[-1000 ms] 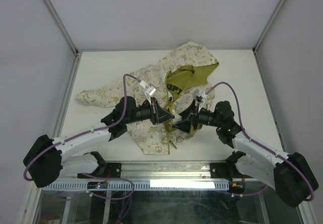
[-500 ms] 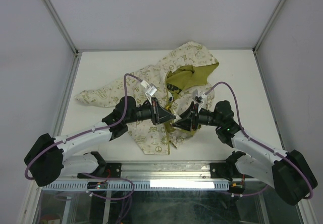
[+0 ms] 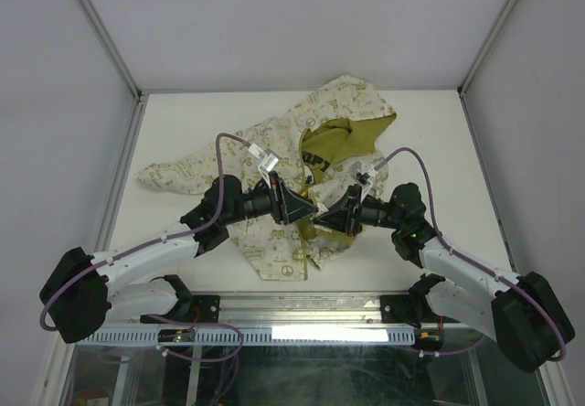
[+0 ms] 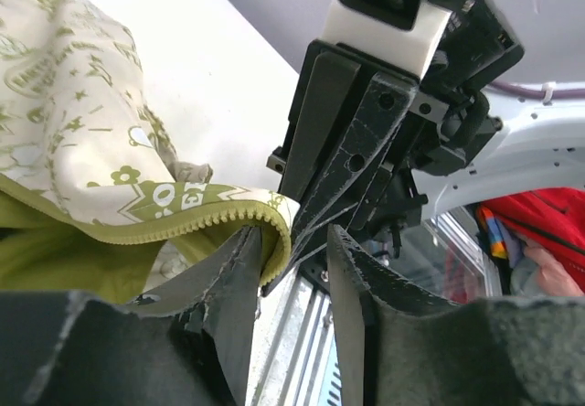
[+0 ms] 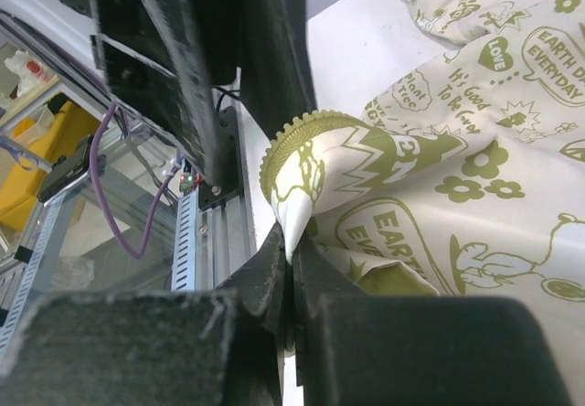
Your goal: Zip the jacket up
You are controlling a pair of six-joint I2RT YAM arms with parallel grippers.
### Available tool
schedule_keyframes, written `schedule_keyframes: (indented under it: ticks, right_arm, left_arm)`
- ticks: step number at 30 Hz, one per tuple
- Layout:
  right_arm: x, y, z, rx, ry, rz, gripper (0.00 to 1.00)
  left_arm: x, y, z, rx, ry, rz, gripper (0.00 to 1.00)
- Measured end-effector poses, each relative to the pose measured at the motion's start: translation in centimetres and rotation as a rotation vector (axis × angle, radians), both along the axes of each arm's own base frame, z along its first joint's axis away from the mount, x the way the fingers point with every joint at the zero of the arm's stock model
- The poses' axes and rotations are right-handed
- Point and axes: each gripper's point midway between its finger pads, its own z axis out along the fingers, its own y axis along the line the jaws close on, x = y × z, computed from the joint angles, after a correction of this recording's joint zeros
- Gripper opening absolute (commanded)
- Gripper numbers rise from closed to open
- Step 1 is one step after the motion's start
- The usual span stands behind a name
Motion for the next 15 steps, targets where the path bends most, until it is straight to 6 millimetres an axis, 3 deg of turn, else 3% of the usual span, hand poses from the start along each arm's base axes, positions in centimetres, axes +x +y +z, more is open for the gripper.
schedule_keyframes:
  ticks: [4,7,15]
  right_arm:
    - [0.4,-0.2,0.4,0.018,0.01,-0.037,0.0]
    - [0.5,-0.4,0.8,0.037,0.009,-0.064,0.0]
    - [0.9,-0.8,1.1,0.075,0.014,-0.123,0.0]
  left_arm:
    - [0.1,1.2,1.6,-0.034,-0.03,0.06,0.47]
    - [-0.2,2.1,1.7,-0.051,-0.03,0.088,0.48]
    - [-0.6,2.1,-2.7,-0.016,0.114,0.093,0.47]
